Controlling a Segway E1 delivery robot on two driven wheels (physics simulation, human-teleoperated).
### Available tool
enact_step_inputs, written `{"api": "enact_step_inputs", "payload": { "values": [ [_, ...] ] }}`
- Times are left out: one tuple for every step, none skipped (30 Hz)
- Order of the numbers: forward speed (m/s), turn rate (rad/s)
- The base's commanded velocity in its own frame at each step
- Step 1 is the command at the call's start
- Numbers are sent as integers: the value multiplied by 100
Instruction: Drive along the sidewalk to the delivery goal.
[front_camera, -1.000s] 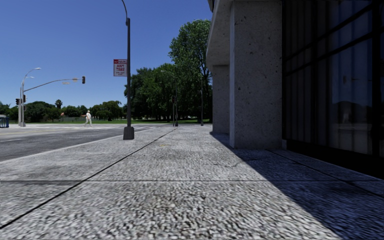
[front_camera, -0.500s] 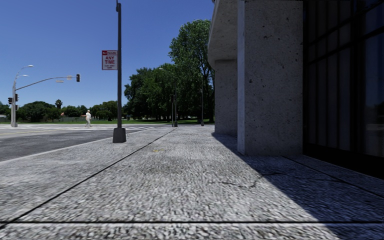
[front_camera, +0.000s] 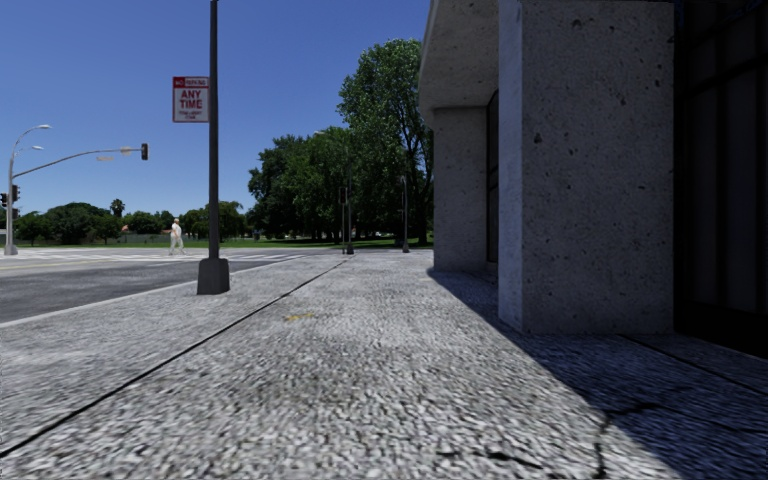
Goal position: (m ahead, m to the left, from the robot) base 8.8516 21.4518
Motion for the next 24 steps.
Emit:
{"api": "enact_step_inputs", "payload": {
  "values": [
    [200, 0],
    [200, 0],
    [200, 0],
    [200, 0],
    [200, 0],
    [200, 0],
    [200, 0],
    [200, 0],
    [200, 0],
    [200, 0],
    [200, 0],
    [200, 0],
    [200, 0],
    [200, 0],
    [200, 0],
    [200, 0],
    [200, 0],
    [200, 0],
    [200, 0],
    [200, 0],
    [200, 0],
    [200, 0],
    [200, 0],
    [200, 0]
  ]
}}
